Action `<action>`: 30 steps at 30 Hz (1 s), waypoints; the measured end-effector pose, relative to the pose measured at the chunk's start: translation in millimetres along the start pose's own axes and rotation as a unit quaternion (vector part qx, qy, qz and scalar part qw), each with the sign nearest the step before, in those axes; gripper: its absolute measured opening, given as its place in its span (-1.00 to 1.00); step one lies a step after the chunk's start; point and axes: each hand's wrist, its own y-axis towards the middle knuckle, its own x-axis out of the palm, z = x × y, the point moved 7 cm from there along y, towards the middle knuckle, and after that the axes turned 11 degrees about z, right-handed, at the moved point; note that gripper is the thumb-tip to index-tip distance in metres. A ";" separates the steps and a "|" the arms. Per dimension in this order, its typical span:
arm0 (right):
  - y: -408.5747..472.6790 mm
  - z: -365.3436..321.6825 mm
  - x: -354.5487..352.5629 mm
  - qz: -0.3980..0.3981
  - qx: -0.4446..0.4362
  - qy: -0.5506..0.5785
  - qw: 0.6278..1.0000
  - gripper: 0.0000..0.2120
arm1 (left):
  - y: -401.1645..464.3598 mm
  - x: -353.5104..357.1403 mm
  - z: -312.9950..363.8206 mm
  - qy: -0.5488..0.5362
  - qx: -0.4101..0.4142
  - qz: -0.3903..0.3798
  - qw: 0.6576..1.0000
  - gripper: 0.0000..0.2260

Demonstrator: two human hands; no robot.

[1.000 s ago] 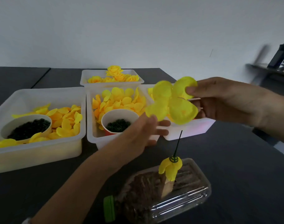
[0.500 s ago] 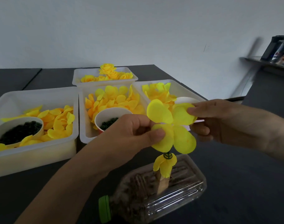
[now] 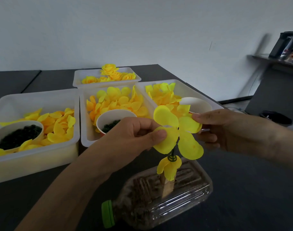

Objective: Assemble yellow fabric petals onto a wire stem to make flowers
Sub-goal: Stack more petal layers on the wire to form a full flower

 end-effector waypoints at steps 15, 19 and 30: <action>11.5 54.1 8.5 -0.031 0.035 -0.157 0.986 -0.61 | -2.7 13.9 -48.9 0.134 -0.059 -0.205 0.968 -0.89; 11.9 52.1 8.7 -0.053 0.032 -0.222 0.973 -0.65 | -1.9 13.3 -64.3 0.130 -0.091 -0.227 0.961 -0.74; 133.0 -58.6 32.1 0.139 -0.332 -0.510 0.781 -0.85 | -1.7 -3.2 -98.1 0.080 -0.213 -0.160 0.961 -0.67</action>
